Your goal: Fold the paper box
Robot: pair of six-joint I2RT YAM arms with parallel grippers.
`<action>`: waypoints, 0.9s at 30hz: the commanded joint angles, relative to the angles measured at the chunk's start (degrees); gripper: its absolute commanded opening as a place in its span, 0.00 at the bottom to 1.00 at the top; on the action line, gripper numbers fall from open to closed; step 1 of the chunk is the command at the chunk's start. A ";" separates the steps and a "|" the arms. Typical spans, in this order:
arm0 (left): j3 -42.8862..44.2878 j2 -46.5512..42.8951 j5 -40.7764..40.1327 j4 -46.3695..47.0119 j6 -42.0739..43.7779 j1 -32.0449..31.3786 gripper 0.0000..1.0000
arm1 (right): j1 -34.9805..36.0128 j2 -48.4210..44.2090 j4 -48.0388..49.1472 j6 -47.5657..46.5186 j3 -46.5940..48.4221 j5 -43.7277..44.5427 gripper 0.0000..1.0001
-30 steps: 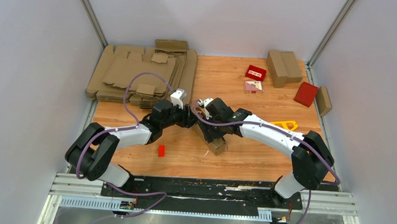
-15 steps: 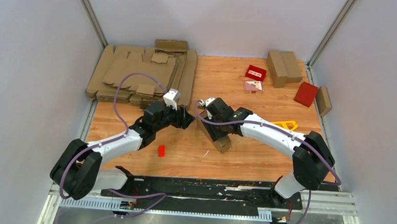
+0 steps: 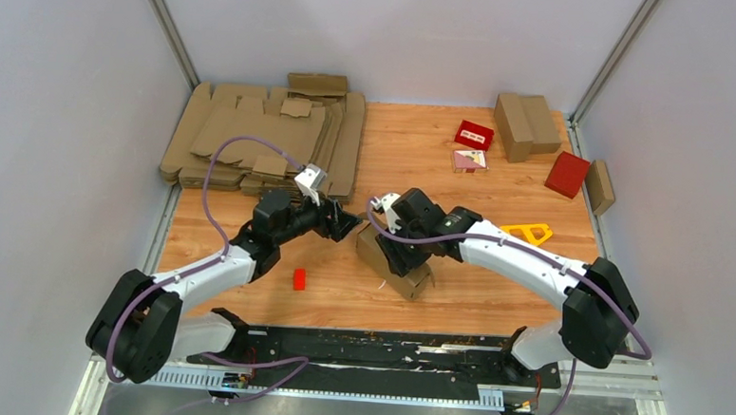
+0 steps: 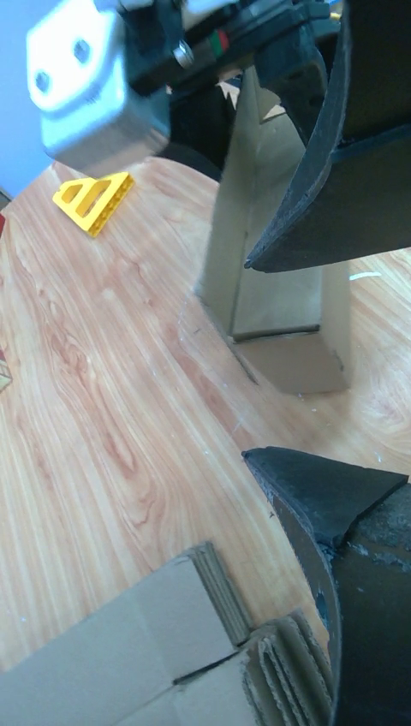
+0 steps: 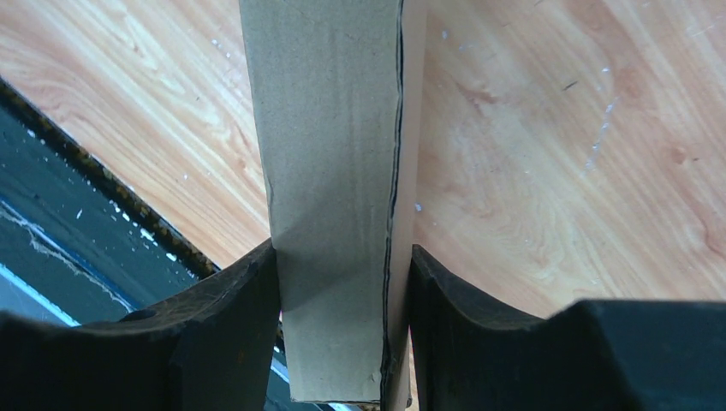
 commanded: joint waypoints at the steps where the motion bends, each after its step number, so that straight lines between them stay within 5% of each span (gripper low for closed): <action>1: -0.69 -1.37 3.04 5.18 1.66 0.10 0.83 | 2.28 -1.34 -0.65 -2.23 -0.10 -2.31 0.43; 7: 0.90 2.00 5.21 4.81 1.58 0.10 0.83 | 4.54 0.11 -1.01 -2.76 0.78 -1.19 0.44; 17: 2.48 4.80 11.42 3.49 0.40 0.10 0.61 | 4.60 1.26 -1.10 -2.32 1.75 1.71 0.43; 27: -2.46 -2.76 6.29 3.23 -0.80 1.05 0.87 | 4.60 1.98 -0.57 -2.48 1.42 1.72 0.44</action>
